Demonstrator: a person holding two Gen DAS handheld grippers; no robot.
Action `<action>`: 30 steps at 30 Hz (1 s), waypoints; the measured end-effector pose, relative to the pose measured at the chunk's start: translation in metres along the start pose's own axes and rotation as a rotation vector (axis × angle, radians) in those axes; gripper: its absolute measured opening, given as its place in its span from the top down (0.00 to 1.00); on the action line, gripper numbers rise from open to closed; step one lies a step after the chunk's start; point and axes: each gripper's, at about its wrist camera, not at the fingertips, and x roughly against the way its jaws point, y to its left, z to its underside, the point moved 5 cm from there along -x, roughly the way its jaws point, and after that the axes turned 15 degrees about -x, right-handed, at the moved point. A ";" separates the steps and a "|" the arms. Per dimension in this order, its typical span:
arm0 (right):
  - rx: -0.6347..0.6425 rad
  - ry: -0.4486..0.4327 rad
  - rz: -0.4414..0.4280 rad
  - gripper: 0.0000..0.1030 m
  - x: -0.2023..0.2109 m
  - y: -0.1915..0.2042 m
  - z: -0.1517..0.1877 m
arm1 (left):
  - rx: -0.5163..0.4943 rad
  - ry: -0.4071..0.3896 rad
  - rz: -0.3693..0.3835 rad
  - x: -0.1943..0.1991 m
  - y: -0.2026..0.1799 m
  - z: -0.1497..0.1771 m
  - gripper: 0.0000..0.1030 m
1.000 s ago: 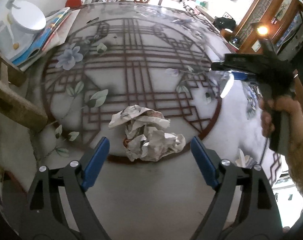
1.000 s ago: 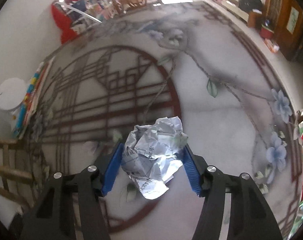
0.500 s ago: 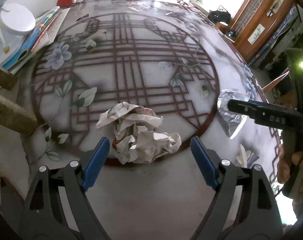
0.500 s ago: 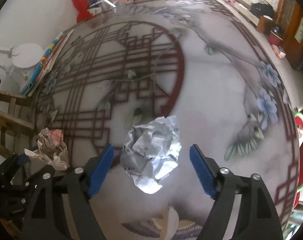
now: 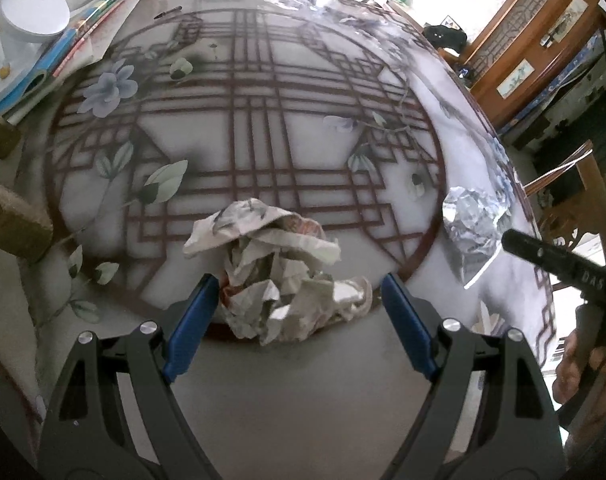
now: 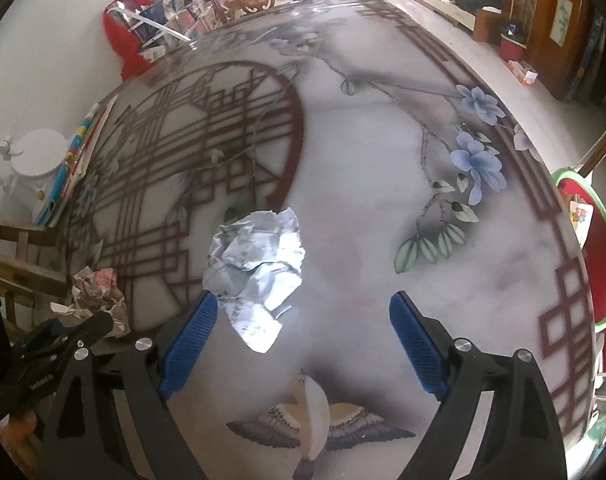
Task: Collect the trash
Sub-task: 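Grasp the crumpled white paper with the right tool while the left tool holds the newspaper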
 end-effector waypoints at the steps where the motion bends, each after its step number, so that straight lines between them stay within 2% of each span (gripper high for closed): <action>1: 0.000 0.003 -0.003 0.18 0.000 0.001 0.001 | 0.000 -0.005 0.001 0.001 0.000 -0.001 0.22; 5: -0.008 0.020 -0.015 0.18 -0.004 0.004 0.003 | -0.005 -0.007 0.005 -0.002 0.000 -0.007 0.22; 7: -0.007 0.030 -0.015 0.18 -0.008 0.007 0.002 | 0.000 0.001 0.010 -0.005 0.002 -0.008 0.25; 9: -0.001 0.040 -0.012 0.18 -0.013 0.011 0.001 | 0.009 0.016 0.007 -0.010 0.006 -0.008 0.51; 12: 0.007 0.050 -0.012 0.18 -0.017 0.016 0.000 | 0.040 0.014 0.019 -0.008 0.013 -0.008 0.58; 17: 0.013 0.050 -0.016 0.18 -0.023 0.021 -0.006 | 0.032 -0.038 -0.013 0.013 0.016 -0.013 0.58; 24: 0.006 0.065 0.000 0.14 -0.042 0.026 -0.012 | -0.038 -0.141 -0.073 0.052 0.006 -0.038 0.58; 26: 0.019 0.064 -0.010 0.17 -0.044 0.027 -0.009 | -0.057 -0.176 -0.081 0.064 0.001 -0.048 0.58; 27: 0.029 0.075 -0.014 0.28 -0.044 0.028 -0.007 | -0.066 -0.189 -0.083 0.068 -0.002 -0.051 0.58; 28: 0.036 0.082 -0.014 0.44 -0.045 0.029 -0.006 | -0.077 -0.202 -0.086 0.071 -0.006 -0.055 0.58; 30: 0.038 0.080 -0.017 0.46 -0.040 0.030 -0.005 | -0.104 -0.232 -0.086 0.080 -0.017 -0.063 0.58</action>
